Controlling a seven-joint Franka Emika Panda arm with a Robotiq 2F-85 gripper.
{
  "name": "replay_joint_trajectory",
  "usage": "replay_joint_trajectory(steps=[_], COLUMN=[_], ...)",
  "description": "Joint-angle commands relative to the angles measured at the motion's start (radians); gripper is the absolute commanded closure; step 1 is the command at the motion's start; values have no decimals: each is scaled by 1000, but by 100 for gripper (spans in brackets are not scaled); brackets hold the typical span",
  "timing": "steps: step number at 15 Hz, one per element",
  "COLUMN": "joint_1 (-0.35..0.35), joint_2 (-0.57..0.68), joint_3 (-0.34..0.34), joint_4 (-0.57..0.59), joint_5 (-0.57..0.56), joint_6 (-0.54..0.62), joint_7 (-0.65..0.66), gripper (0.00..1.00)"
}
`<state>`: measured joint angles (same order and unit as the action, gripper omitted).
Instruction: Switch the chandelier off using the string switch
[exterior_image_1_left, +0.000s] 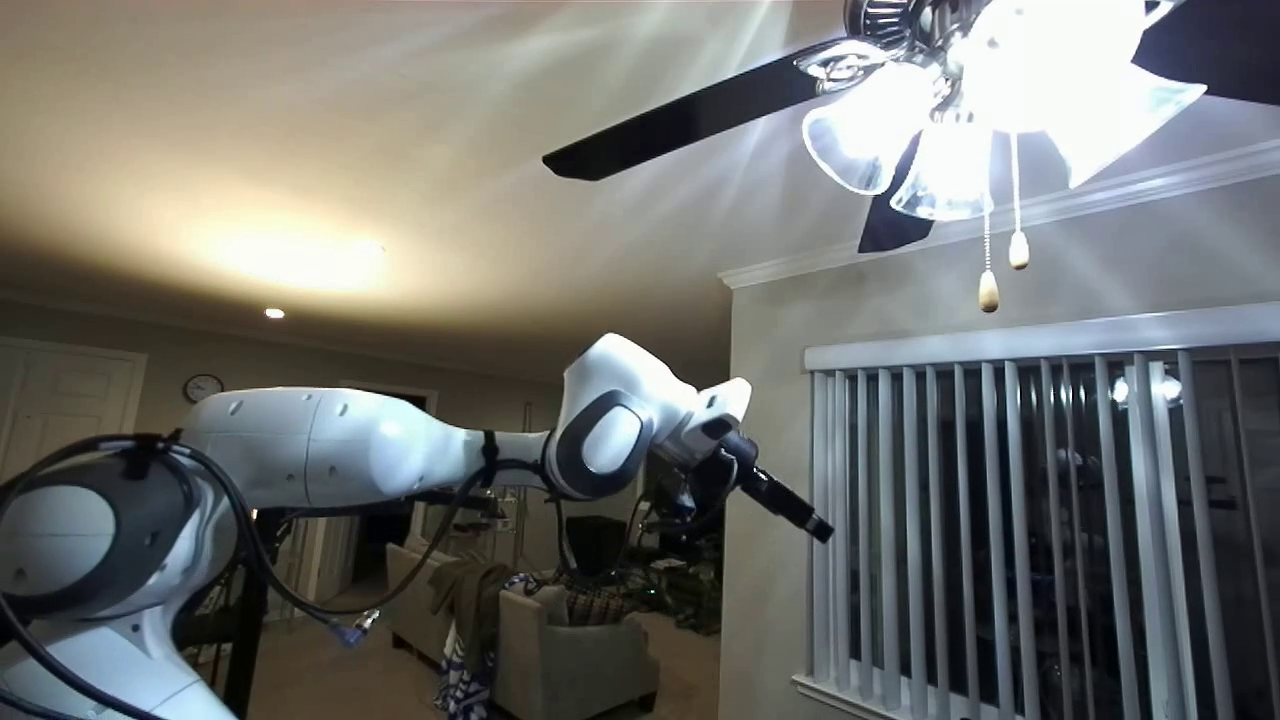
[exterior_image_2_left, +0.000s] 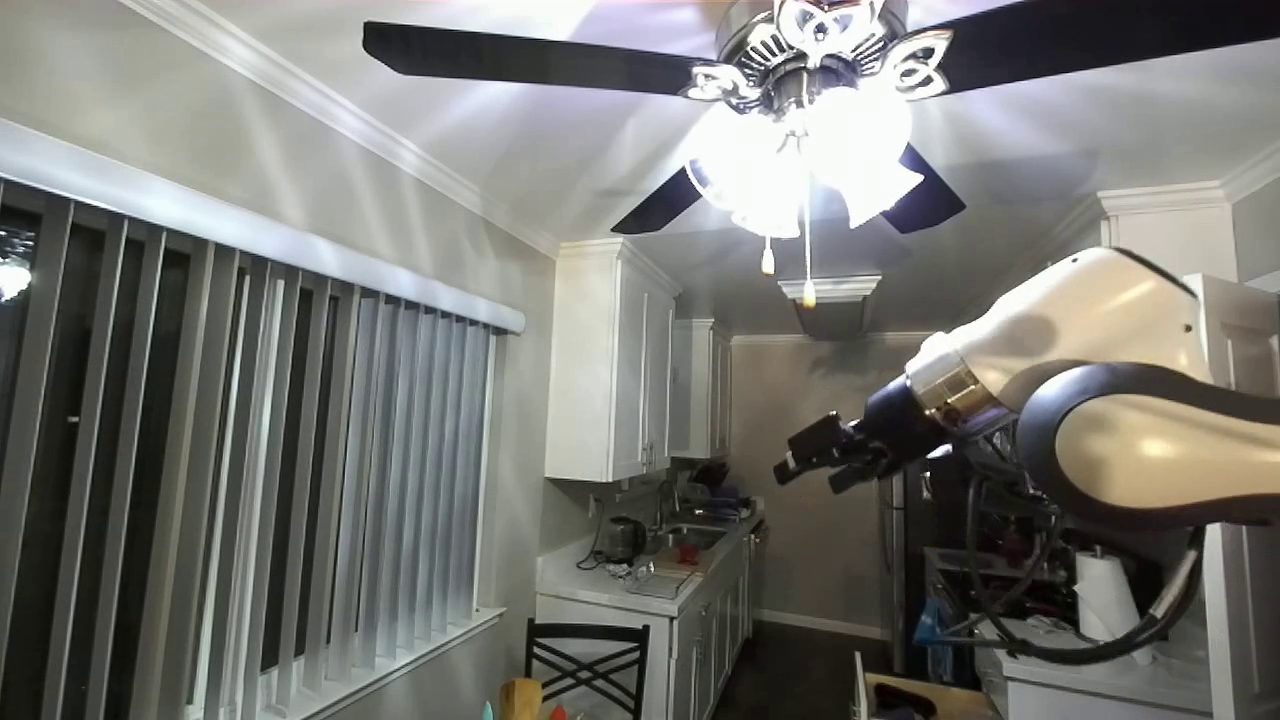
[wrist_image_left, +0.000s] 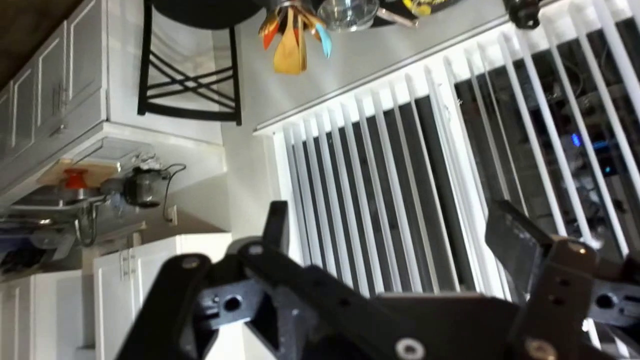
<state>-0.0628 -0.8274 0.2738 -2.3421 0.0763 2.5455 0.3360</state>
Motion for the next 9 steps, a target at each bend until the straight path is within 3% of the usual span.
replay_joint_trajectory(steps=[1,2,9], joint_1=[-121,-52,-58], joint_2=[-43,-18,-18], joint_3=[62,26,30], joint_4=[44,39,45], joint_5=[-70,-42,-45], joint_6=[66,24,23], joint_7=[122,64,71], gripper=[0,0,0])
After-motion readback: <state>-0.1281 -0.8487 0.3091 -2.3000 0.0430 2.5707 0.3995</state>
